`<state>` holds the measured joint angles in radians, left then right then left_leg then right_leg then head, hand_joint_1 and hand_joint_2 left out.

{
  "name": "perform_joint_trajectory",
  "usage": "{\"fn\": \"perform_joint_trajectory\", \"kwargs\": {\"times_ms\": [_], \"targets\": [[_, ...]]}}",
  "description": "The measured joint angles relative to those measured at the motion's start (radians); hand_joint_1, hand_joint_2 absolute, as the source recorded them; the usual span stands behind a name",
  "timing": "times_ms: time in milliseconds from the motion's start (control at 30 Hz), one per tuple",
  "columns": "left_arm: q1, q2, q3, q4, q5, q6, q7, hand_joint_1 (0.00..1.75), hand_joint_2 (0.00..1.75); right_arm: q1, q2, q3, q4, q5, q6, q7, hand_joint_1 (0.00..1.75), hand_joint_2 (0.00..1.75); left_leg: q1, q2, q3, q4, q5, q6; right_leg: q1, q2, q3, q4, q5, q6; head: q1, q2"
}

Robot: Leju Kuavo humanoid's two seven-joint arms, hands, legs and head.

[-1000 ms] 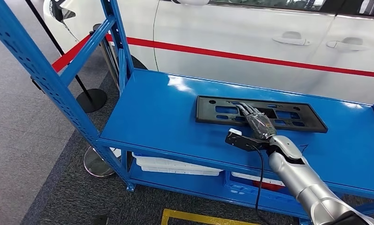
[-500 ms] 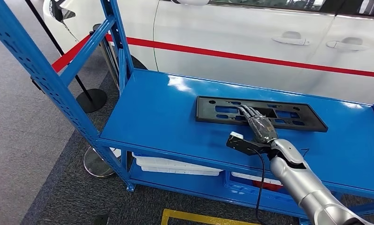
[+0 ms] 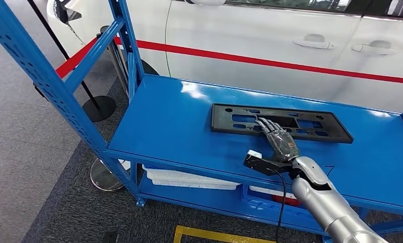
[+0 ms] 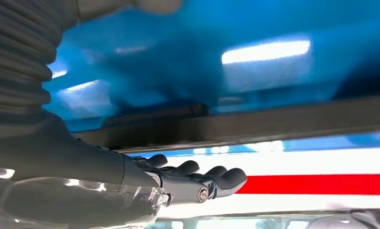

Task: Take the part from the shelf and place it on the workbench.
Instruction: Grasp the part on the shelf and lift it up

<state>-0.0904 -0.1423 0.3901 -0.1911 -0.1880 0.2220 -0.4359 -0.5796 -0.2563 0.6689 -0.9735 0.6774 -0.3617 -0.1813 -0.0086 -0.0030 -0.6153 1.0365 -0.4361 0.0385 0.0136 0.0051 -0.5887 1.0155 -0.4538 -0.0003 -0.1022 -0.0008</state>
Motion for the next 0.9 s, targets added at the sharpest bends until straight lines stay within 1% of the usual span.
{"fn": "perform_joint_trajectory", "kwargs": {"times_ms": [200,633,900], "targets": [[-0.001,-0.002,-0.006,0.0,-0.003,0.0,0.004,0.0,1.75,0.032,-0.007,-0.013,-0.056,0.055,-0.002,0.022,1.75,1.75,0.0,0.0,0.0,0.0,0.0,0.0,0.0,0.0,0.0,0.0,0.0,0.0,0.0,0.0],[-0.002,-0.005,-0.015,0.0,-0.007,-0.001,0.005,0.0,1.75,0.075,-0.016,-0.037,-0.098,0.08,0.01,0.031,1.75,1.75,0.0,0.0,0.0,0.0,0.0,0.0,0.0,0.0,0.0,0.0,0.0,0.0,0.0,0.0],[-0.003,-0.006,-0.015,0.0,-0.008,0.0,0.007,0.0,1.75,0.078,-0.014,-0.055,-0.097,0.076,0.032,0.003,1.75,1.75,0.0,0.0,0.0,0.0,0.0,0.0,0.0,0.0,0.0,0.0,0.0,0.0,0.0,0.0]]}}
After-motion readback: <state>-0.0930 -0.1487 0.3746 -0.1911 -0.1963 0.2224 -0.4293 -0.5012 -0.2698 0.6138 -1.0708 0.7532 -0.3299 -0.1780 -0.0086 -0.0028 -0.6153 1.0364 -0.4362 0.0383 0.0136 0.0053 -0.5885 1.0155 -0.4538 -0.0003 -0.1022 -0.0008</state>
